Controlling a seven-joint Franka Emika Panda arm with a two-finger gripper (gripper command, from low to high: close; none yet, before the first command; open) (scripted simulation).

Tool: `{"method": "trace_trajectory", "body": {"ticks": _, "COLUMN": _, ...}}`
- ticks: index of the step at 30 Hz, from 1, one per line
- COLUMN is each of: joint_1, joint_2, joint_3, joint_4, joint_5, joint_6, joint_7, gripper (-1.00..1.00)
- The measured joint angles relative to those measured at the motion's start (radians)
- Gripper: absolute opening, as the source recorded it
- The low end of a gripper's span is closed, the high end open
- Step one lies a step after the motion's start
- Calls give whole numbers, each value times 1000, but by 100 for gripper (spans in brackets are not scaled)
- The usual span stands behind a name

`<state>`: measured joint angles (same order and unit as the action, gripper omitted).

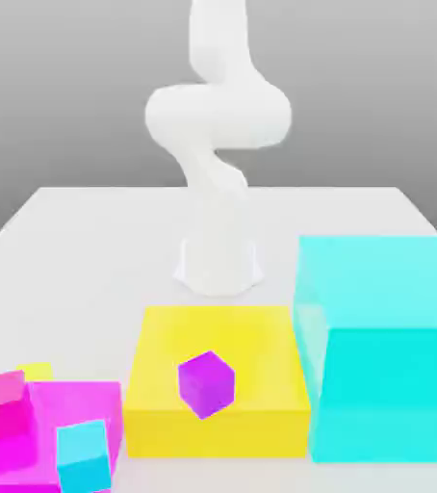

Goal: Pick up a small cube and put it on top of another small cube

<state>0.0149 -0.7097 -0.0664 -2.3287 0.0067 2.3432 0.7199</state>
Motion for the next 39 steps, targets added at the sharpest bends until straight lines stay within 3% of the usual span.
{"method": "trace_trajectory", "body": {"ticks": 12, "joint_1": 35, "joint_2": 434, "joint_3": -315, "joint_4": -140, "joint_5": 100, "joint_6": 211, "joint_7": -436, "gripper": 0}}
{"method": "trace_trajectory", "body": {"ticks": 18, "joint_1": -14, "joint_2": 658, "joint_3": -415, "joint_4": -207, "joint_5": 198, "joint_6": 310, "joint_7": -687, "gripper": 0}}
{"method": "trace_trajectory", "body": {"ticks": 25, "joint_1": -137, "joint_2": 906, "joint_3": -423, "joint_4": -275, "joint_5": 276, "joint_6": 434, "joint_7": -934, "gripper": 0}}
{"method": "trace_trajectory", "body": {"ticks": 31, "joint_1": -291, "joint_2": 1085, "joint_3": -240, "joint_4": -235, "joint_5": 461, "joint_6": 557, "joint_7": -1090, "gripper": 0}}
{"method": "trace_trajectory", "body": {"ticks": 32, "joint_1": -312, "joint_2": 1104, "joint_3": -214, "joint_4": -229, "joint_5": 479, "joint_6": 571, "joint_7": -1104, "gripper": -100}}
{"method": "trace_trajectory", "body": {"ticks": 39, "joint_1": -313, "joint_2": 1104, "joint_3": -214, "joint_4": -229, "joint_5": 479, "joint_6": 570, "joint_7": -1104, "gripper": -100}}
